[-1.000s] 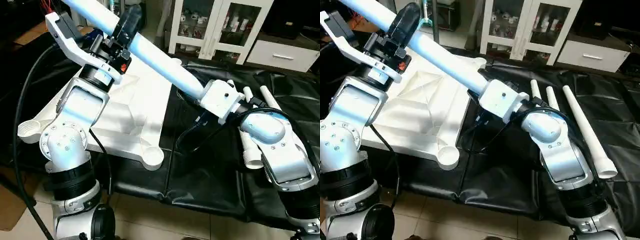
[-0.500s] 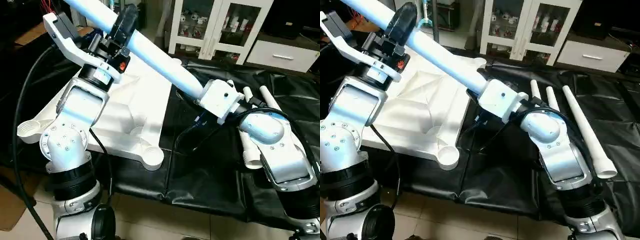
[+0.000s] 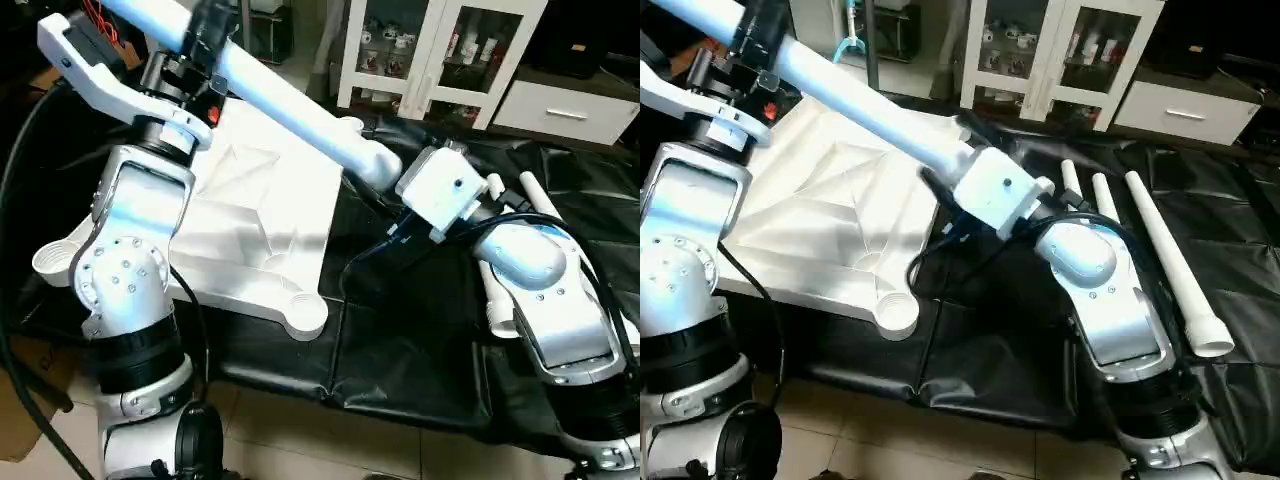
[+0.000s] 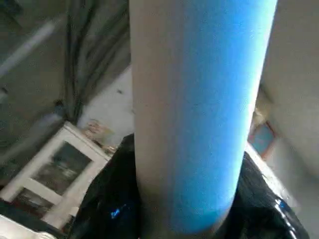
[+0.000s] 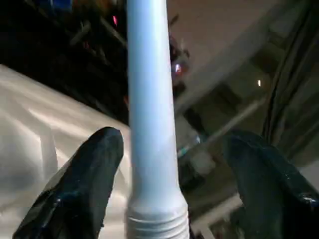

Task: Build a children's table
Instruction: Pick table leg

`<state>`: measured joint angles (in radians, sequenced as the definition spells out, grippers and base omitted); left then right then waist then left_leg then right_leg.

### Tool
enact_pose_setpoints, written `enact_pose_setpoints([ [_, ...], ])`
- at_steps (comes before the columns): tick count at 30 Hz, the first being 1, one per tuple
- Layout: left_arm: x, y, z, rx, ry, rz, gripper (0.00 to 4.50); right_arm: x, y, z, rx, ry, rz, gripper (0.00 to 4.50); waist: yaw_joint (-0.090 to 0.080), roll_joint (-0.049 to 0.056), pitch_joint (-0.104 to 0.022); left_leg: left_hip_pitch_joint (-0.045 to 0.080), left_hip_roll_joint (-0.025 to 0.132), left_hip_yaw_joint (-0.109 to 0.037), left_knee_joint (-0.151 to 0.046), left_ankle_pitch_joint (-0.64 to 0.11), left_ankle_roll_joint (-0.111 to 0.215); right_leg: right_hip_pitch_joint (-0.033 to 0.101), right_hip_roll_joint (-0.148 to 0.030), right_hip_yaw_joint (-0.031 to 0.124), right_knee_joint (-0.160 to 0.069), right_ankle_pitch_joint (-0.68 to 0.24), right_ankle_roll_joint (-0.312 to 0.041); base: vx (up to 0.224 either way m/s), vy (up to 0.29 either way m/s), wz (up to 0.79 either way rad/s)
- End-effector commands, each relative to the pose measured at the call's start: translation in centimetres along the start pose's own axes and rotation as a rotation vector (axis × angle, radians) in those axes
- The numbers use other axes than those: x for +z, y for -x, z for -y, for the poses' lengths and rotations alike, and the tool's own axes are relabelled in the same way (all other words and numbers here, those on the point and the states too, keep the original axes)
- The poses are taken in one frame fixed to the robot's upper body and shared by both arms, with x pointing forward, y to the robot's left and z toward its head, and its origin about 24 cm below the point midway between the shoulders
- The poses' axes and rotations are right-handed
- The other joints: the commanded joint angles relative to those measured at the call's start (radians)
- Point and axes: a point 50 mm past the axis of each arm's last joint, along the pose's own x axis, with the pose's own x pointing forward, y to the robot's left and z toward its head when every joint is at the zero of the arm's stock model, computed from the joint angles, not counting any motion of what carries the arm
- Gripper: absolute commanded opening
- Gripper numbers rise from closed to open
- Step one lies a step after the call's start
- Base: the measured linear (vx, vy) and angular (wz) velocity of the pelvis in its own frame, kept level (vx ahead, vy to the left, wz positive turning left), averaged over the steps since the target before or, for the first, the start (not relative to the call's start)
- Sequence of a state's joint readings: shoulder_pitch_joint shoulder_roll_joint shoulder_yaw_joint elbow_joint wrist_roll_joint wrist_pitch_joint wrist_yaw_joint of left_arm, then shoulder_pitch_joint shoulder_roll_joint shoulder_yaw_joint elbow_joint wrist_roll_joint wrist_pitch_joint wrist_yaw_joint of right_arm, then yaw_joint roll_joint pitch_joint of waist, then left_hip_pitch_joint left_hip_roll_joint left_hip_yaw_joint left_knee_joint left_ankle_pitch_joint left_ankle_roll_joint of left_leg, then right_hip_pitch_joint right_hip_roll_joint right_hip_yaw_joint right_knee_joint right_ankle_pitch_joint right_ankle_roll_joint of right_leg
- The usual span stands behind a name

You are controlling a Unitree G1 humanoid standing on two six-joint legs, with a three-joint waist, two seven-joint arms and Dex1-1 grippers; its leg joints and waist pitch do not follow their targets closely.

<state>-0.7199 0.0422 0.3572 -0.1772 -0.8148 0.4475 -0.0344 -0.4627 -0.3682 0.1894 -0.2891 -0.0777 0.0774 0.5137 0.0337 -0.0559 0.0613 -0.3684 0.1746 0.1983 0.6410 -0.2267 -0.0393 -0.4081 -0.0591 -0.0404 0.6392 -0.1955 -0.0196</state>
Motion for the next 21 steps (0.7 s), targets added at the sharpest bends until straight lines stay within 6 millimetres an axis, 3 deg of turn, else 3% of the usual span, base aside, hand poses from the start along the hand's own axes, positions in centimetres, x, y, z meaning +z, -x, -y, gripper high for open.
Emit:
enact_pose_setpoints([
  [1, 0.7, -0.6, -0.2, 0.039, -0.051, 0.037, 1.67, 1.0, 0.4, -0.9, 0.047, -0.042, 0.053, 3.89, -0.003, 0.021, -0.069, 0.016, 0.054, -0.032, -0.079, -0.074, 0.003, 0.059, -0.065, 0.051, -0.062, 0.004, -0.175, 0.000, 0.000, 0.00],
  [3, 0.8, -0.7, -0.7, 0.069, -0.088, 0.046, 1.67, 1.2, 0.7, -1.5, 0.066, -0.093, 0.063, 3.94, -0.003, 0.022, -0.070, 0.017, 0.055, -0.033, -0.079, -0.074, 0.000, 0.058, -0.066, 0.052, -0.062, 0.010, -0.176, 0.000, 0.000, 0.00],
  [5, 1.5, -1.0, -1.2, 0.111, -0.119, 0.086, 1.67, 1.1, 1.9, -3.6, 0.136, -0.155, 0.044, 4.18, 0.002, 0.025, -0.068, 0.020, 0.057, -0.034, -0.081, -0.090, -0.007, 0.057, -0.068, 0.052, -0.065, -0.004, -0.177, 0.000, 0.000, 0.00],
  [7, 1.6, -1.0, -1.2, 0.108, -0.102, 0.092, 1.67, 0.9, 2.0, -3.8, 0.142, -0.168, 0.035, 4.40, -0.002, 0.023, -0.068, 0.017, 0.055, -0.035, -0.083, -0.111, -0.016, 0.058, -0.069, 0.051, -0.068, -0.032, -0.181, 0.000, 0.000, 0.00],
  [10, 1.9, -1.2, -1.1, 0.095, -0.085, 0.104, 1.67, -0.1, 2.4, -4.4, 0.153, -0.204, -0.024, 4.46, -0.004, 0.024, -0.066, 0.018, 0.056, -0.036, -0.085, -0.143, -0.032, 0.055, -0.070, 0.051, -0.072, -0.085, -0.180, 0.000, 0.000, 0.00],
  [11, 2.1, -1.4, -0.7, 0.078, -0.064, 0.112, 1.67, -1.2, 2.6, -4.7, 0.148, -0.216, -0.090, 4.50, -0.005, 0.025, -0.063, 0.019, 0.056, -0.036, -0.086, -0.160, -0.041, 0.052, -0.069, 0.052, -0.075, -0.113, -0.175, 0.000, 0.000, 0.00],
  [16, 2.8, -2.0, 1.4, -0.032, 0.056, 0.142, 1.67, -3.9, 3.6, -4.4, 0.062, -0.227, -0.260, 4.50, -0.001, 0.019, -0.066, 0.017, 0.053, -0.035, -0.084, -0.130, -0.047, 0.054, -0.070, 0.052, -0.070, -0.079, -0.191, 0.000, 0.000, 0.00],
  [21, 3.8, -1.9, 3.2, -0.127, 0.139, 0.171, 1.67, -5.3, 4.7, -3.6, -0.011, -0.239, -0.352, 4.50, -0.001, 0.013, -0.067, 0.013, 0.051, -0.031, -0.078, -0.080, -0.027, 0.061, -0.071, 0.053, -0.065, -0.026, -0.199, 0.000, 0.000, 0.00],
])
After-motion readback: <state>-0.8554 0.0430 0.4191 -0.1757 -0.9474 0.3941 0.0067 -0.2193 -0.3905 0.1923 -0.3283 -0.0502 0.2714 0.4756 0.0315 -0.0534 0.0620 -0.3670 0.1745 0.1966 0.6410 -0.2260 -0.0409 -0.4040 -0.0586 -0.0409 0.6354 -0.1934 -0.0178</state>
